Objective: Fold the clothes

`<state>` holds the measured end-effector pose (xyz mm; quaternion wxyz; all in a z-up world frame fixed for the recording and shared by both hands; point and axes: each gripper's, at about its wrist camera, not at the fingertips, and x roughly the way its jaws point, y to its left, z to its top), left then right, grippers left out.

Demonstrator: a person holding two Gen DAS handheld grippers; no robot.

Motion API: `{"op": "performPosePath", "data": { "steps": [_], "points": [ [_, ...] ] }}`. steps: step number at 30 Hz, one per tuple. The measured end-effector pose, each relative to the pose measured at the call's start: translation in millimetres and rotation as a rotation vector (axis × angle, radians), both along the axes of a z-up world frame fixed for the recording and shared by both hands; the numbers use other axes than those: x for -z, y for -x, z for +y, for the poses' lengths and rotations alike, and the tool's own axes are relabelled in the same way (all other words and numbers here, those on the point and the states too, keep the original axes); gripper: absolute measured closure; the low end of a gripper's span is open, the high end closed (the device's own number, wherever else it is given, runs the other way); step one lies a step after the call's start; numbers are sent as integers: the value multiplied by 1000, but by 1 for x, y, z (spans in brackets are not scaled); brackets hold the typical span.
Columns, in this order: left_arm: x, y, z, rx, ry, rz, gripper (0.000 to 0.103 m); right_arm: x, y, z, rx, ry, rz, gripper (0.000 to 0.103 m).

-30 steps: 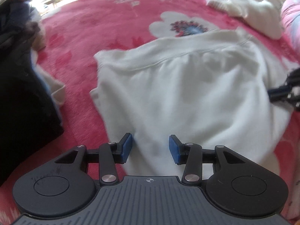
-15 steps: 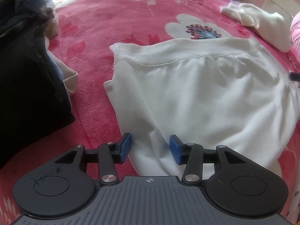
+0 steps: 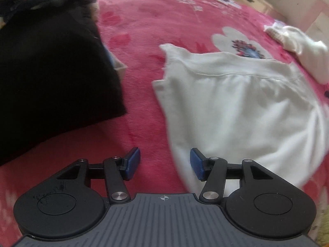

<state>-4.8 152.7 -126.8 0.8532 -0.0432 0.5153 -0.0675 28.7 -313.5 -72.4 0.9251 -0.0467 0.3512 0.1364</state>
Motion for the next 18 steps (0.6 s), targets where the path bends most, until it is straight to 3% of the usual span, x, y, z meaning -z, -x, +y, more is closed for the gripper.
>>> {"op": "performPosePath", "data": {
  "steps": [4,8,10,15,18],
  "points": [
    [-5,10,16,-31,35,21,49,0,16,95,-360,-36,6,78],
    [-7,28,25,23,220,79,49,8,37,173,-658,-5,29,75],
    [-5,37,21,90,300,107,49,14,42,189,-690,7,53,75],
    [7,57,-14,267,240,114,53,18,52,192,-630,-36,138,75],
    [11,64,-22,280,252,91,81,17,66,188,-600,-13,146,74]
  ]
}}
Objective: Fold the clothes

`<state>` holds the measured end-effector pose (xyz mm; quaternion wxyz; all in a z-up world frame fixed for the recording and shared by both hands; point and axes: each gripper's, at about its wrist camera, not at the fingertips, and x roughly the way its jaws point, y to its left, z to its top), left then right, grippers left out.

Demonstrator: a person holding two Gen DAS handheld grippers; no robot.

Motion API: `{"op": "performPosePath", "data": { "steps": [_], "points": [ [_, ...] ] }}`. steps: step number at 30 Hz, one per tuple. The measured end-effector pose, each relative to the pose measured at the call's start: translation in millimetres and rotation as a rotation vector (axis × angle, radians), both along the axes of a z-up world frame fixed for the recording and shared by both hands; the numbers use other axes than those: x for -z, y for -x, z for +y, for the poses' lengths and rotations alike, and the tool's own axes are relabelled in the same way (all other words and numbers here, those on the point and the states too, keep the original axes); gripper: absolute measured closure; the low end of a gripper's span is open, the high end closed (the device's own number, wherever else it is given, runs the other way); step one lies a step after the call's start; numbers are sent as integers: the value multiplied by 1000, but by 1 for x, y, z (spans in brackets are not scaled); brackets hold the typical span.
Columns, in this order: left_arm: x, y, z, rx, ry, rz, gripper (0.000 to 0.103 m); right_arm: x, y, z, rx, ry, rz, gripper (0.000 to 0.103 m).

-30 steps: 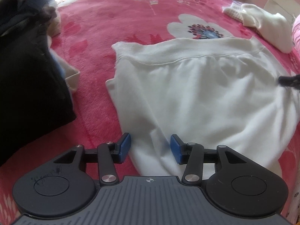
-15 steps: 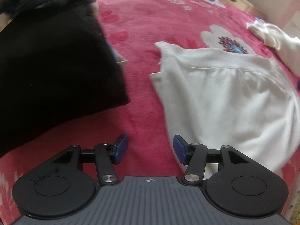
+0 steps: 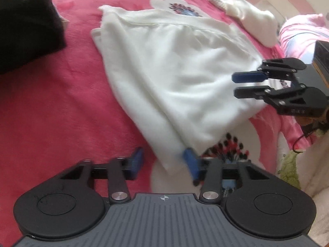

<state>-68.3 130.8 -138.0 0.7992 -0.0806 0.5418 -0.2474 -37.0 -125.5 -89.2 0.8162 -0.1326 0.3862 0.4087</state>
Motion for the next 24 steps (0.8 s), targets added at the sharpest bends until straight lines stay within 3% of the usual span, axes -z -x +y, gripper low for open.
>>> {"op": "performPosePath", "data": {
  "steps": [1,2,5,8,11,15,16,19,23,24],
  "points": [
    [-1,2,-2,1,-5,-13,92,0,2,-1,8,8,-7,74],
    [-5,6,-3,10,-19,-37,96,-1,3,-2,17,16,-14,74],
    [-40,17,-1,118,-74,-148,101,0,2,-3,39,24,-31,74],
    [-61,21,2,222,-188,-228,103,1,1,-6,51,14,-32,72],
    [-51,20,2,244,-275,-231,103,3,1,-7,63,12,-18,72],
    [-38,13,5,198,-215,-125,103,0,4,-9,61,1,-19,72],
    [-37,14,4,197,-181,-92,99,-2,5,-10,51,-9,-17,72],
    [-30,18,-7,208,-171,-74,66,-4,9,-8,-5,-46,5,68],
    [-15,18,-19,162,-210,-100,65,-1,23,8,-112,-26,-17,65],
    [-14,17,-18,146,-197,-99,69,0,27,12,-131,-14,-31,65]
  ]
}}
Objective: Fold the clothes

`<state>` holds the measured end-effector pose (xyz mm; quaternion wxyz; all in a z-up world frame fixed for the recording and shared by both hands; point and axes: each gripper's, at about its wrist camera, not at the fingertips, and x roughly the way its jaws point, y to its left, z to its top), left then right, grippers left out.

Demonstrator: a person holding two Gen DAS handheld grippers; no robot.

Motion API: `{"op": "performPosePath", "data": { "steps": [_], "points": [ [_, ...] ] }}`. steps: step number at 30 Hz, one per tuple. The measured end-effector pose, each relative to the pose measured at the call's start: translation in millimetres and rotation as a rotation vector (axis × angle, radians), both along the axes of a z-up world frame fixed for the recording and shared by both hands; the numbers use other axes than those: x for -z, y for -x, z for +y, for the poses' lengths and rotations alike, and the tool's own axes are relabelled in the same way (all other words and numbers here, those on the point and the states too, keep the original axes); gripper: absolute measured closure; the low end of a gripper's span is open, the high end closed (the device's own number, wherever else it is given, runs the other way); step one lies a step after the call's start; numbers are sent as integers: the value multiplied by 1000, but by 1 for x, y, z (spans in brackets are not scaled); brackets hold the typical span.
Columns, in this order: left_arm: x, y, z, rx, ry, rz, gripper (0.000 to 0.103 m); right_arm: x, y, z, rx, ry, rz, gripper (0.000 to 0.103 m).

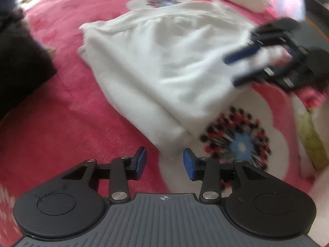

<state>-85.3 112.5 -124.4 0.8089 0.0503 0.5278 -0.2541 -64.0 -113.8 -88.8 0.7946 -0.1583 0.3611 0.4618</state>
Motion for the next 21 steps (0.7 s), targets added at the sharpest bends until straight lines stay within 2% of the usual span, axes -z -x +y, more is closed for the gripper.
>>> {"op": "performPosePath", "data": {
  "steps": [1,2,4,6,10,14,16,18,21],
  "points": [
    [1,-1,1,-16,13,0,84,1,3,2,-12,9,-12,65],
    [0,0,1,-17,24,-7,94,0,4,3,-13,15,-19,65],
    [-11,2,2,1,25,-55,99,-1,6,2,-4,21,-29,65],
    [-26,0,6,-7,55,-88,100,-3,5,-1,13,14,-40,65],
    [-55,-14,18,-76,168,-132,101,-8,9,1,-16,-21,-56,65],
    [-68,-28,17,-108,231,-160,101,-8,18,11,-65,12,-154,67],
    [-68,-34,12,-98,226,-172,101,-5,17,14,-53,41,-184,86],
    [-67,-36,9,-82,199,-193,101,-7,7,9,-12,19,-149,96],
    [-65,-36,11,-69,177,-194,101,-10,-7,-3,54,-15,-78,99]
  ]
}}
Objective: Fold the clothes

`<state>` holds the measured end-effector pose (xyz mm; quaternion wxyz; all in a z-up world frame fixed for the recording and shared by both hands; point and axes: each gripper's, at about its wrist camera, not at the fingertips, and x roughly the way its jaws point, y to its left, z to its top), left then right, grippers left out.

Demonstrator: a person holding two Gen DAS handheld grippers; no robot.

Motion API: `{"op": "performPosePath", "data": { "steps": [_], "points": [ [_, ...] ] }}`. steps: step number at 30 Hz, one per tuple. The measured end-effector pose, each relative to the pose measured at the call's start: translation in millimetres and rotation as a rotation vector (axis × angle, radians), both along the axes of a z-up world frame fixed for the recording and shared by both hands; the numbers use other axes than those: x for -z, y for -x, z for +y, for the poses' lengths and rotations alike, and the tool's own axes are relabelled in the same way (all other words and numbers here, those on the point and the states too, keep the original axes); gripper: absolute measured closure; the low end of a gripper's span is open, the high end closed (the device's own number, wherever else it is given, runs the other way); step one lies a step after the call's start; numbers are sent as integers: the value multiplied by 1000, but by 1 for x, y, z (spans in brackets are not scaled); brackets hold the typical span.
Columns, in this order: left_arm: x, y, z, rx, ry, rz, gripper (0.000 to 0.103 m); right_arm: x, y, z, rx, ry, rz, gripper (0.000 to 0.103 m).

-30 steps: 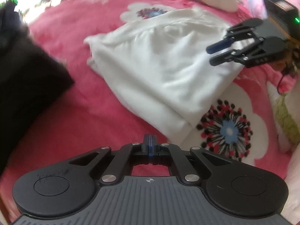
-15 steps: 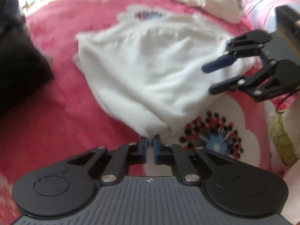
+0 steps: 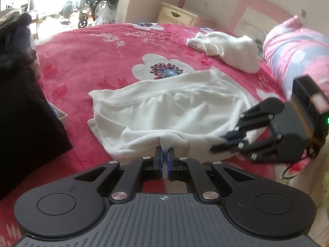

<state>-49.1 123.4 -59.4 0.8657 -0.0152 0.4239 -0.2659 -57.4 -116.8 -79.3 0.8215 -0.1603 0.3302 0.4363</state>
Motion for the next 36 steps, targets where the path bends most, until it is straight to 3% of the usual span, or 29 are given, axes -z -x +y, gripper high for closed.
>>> {"op": "performPosePath", "data": {
  "steps": [7,13,15,16,17,18,21,23,25,29,36],
  "points": [
    [1,6,2,13,-3,-1,102,6,-5,-12,25,41,73,99],
    [4,-3,8,2,78,59,100,3,-9,-13,42,23,77,100],
    [8,-4,5,17,85,86,91,2,-12,-14,54,17,82,100],
    [11,-4,3,20,82,96,78,3,-12,-14,54,18,83,100],
    [15,-3,1,21,76,104,71,3,-11,-14,53,19,82,100],
    [18,-3,0,13,78,108,71,3,-11,-13,52,19,83,100],
    [24,-5,-2,-22,98,111,72,3,-11,-12,49,21,83,100],
    [26,-7,-1,-44,121,109,95,3,-10,-14,50,24,78,100],
    [19,-10,6,-74,164,100,98,3,-9,-16,52,27,74,100],
    [9,-15,12,-106,196,87,99,3,-9,-24,66,36,70,100],
    [-3,-6,10,-74,210,72,100,6,0,-35,42,86,50,100]
  ]
}}
